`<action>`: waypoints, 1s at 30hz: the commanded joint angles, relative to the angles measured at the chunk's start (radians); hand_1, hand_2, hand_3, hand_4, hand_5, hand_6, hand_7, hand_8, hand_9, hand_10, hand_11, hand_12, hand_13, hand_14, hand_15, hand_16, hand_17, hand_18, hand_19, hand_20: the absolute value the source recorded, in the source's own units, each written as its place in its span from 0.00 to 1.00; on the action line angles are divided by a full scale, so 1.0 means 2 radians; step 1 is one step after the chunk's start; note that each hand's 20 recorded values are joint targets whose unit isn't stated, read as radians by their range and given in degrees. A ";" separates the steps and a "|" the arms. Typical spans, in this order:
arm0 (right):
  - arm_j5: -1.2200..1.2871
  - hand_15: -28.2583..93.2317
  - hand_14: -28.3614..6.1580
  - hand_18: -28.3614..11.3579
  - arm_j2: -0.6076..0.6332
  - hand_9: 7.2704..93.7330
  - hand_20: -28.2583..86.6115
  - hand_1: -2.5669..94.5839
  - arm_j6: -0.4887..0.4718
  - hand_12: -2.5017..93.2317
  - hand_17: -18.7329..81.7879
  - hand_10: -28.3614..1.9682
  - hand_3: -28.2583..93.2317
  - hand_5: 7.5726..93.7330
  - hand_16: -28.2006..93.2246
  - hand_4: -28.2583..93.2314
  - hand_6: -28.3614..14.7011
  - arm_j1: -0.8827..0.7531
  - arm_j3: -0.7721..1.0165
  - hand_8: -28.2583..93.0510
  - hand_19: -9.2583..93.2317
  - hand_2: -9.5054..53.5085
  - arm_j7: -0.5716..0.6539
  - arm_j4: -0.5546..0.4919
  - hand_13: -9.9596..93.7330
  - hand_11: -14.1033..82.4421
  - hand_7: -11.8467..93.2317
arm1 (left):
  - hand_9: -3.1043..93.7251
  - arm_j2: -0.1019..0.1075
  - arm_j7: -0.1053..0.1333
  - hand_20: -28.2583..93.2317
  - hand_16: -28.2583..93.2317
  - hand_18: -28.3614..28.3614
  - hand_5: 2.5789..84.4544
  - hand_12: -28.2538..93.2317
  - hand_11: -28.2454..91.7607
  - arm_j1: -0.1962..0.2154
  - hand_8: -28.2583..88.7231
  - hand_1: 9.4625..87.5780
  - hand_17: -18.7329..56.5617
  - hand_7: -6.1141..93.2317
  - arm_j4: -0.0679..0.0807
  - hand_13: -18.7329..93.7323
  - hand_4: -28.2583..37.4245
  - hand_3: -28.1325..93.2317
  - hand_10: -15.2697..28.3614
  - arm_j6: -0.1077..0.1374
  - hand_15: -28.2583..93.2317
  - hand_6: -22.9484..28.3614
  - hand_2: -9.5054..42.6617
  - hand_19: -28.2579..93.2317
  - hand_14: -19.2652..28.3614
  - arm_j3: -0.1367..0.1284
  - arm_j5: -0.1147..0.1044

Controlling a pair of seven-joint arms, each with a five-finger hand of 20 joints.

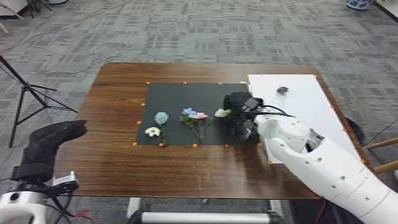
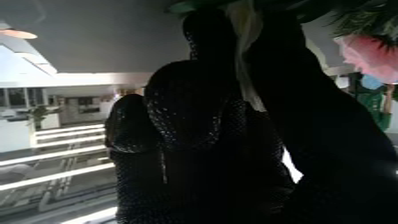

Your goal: Arrange flowers

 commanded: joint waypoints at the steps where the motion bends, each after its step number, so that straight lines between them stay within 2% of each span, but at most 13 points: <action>1: 0.011 0.68 0.66 0.26 0.007 0.86 0.67 0.57 -0.028 0.28 0.67 0.58 0.72 0.75 0.53 0.09 0.66 0.000 0.030 0.29 0.99 0.00 0.002 -0.005 0.89 0.29 0.28 | 0.59 -0.006 -0.004 0.40 0.25 0.76 0.64 0.35 0.42 0.005 0.16 0.18 0.30 0.27 -0.004 0.54 0.02 0.81 0.68 -0.011 0.45 0.46 0.13 0.38 0.77 -0.004 0.001; 2: 0.013 0.68 0.65 0.26 0.006 0.83 0.68 0.53 -0.040 0.24 0.67 0.55 0.75 0.72 0.53 0.09 0.66 -0.001 0.036 0.28 0.99 0.00 0.005 -0.008 0.89 0.30 0.28 | 0.59 -0.006 -0.005 0.40 0.25 0.76 0.64 0.35 0.42 0.005 0.16 0.18 0.30 0.27 -0.004 0.54 0.02 0.81 0.68 -0.011 0.45 0.46 0.13 0.38 0.77 -0.004 0.001; 4: 0.013 0.69 0.64 0.25 0.004 0.77 0.68 0.47 -0.057 0.22 0.67 0.53 0.79 0.64 0.52 0.09 0.64 -0.002 0.046 0.18 0.99 0.00 0.003 -0.010 0.88 0.31 0.27 | 0.59 -0.006 -0.004 0.40 0.25 0.76 0.64 0.35 0.42 0.004 0.16 0.18 0.30 0.27 -0.003 0.54 0.02 0.81 0.68 -0.012 0.45 0.46 0.12 0.38 0.77 -0.004 0.001; 5: 0.014 0.69 0.64 0.25 0.004 0.75 0.68 0.45 -0.057 0.22 0.67 0.53 0.79 0.61 0.52 0.09 0.63 -0.002 0.047 0.17 0.99 0.00 0.004 -0.010 0.88 0.31 0.26 | 0.59 -0.006 -0.004 0.40 0.25 0.76 0.64 0.35 0.42 0.004 0.16 0.19 0.30 0.27 -0.004 0.54 0.02 0.81 0.68 -0.012 0.45 0.47 0.12 0.38 0.77 -0.005 0.001; 9: 0.013 0.70 0.63 0.24 0.003 0.72 0.68 0.42 -0.069 0.22 0.67 0.51 0.78 0.58 0.52 0.09 0.60 0.000 0.057 0.17 0.99 0.00 -0.002 -0.011 0.88 0.30 0.25 | 0.59 -0.006 -0.004 0.40 0.25 0.76 0.64 0.35 0.42 0.007 0.16 0.19 0.30 0.27 -0.004 0.54 0.03 0.81 0.68 -0.012 0.45 0.47 0.11 0.38 0.77 -0.005 0.002; 10: 0.015 0.70 0.63 0.24 0.005 0.72 0.68 0.41 -0.072 0.22 0.67 0.50 0.78 0.58 0.52 0.09 0.60 0.000 0.062 0.17 0.99 0.00 0.000 -0.014 0.88 0.30 0.25 | 0.59 -0.005 -0.006 0.40 0.25 0.76 0.64 0.35 0.42 0.001 0.16 0.19 0.30 0.27 -0.002 0.54 0.03 0.81 0.68 -0.015 0.45 0.47 0.11 0.38 0.77 -0.003 0.002; 11: 0.014 0.70 0.63 0.24 0.004 0.71 0.68 0.40 -0.082 0.22 0.67 0.50 0.78 0.57 0.52 0.09 0.59 -0.001 0.069 0.17 0.99 0.00 -0.002 -0.016 0.88 0.29 0.24 | 0.59 -0.005 -0.006 0.40 0.25 0.76 0.64 0.35 0.42 0.004 0.16 0.19 0.30 0.27 -0.004 0.54 0.03 0.81 0.68 -0.014 0.45 0.47 0.11 0.38 0.77 -0.004 0.003; 12: 0.018 0.71 0.63 0.24 0.009 0.70 0.68 0.40 -0.083 0.22 0.66 0.50 0.78 0.57 0.52 0.09 0.59 -0.001 0.073 0.17 0.99 0.00 0.001 -0.023 0.88 0.29 0.24 | 0.59 -0.003 -0.005 0.40 0.25 0.76 0.64 0.35 0.42 0.000 0.16 0.19 0.30 0.27 -0.001 0.54 0.03 0.81 0.68 -0.016 0.45 0.47 0.11 0.38 0.77 -0.001 0.002; 18: 0.028 0.71 0.60 0.22 0.014 0.66 0.69 0.38 -0.123 0.22 0.65 0.45 0.77 0.54 0.52 0.10 0.57 -0.005 0.129 0.18 0.99 0.00 0.002 -0.051 0.86 0.27 0.22 | 0.58 -0.001 -0.008 0.40 0.25 0.76 0.63 0.35 0.42 -0.003 0.16 0.19 0.29 0.27 -0.001 0.54 0.04 0.81 0.68 -0.019 0.45 0.47 0.10 0.38 0.77 -0.001 0.003; 20: 0.034 0.71 0.59 0.22 0.011 0.64 0.69 0.37 -0.112 0.22 0.64 0.44 0.77 0.54 0.52 0.10 0.57 -0.005 0.148 0.18 0.98 0.00 0.009 -0.049 0.85 0.26 0.22 | 0.58 -0.001 -0.008 0.40 0.25 0.76 0.63 0.35 0.42 -0.003 0.17 0.20 0.29 0.27 -0.001 0.54 0.04 0.81 0.67 -0.022 0.45 0.46 0.10 0.38 0.77 -0.001 0.004; 25: 0.024 0.71 0.58 0.22 0.012 0.64 0.69 0.38 -0.019 0.22 0.64 0.43 0.76 0.52 0.51 0.11 0.58 0.016 0.132 0.19 0.98 0.00 0.050 0.003 0.84 0.25 0.22 | 0.58 -0.001 -0.009 0.40 0.25 0.76 0.63 0.35 0.42 -0.004 0.17 0.20 0.29 0.27 0.000 0.54 0.05 0.81 0.67 -0.022 0.45 0.46 0.10 0.37 0.77 0.000 0.004; 30: -0.020 0.71 0.57 0.22 -0.010 0.62 0.69 0.38 -0.013 0.22 0.65 0.42 0.76 0.51 0.51 0.11 0.57 0.040 0.120 0.19 0.98 0.00 0.054 0.089 0.84 0.25 0.22 | 0.58 -0.001 -0.009 0.40 0.25 0.76 0.63 0.35 0.42 -0.006 0.17 0.20 0.29 0.27 0.001 0.54 0.05 0.81 0.67 -0.022 0.45 0.46 0.10 0.37 0.77 0.004 0.004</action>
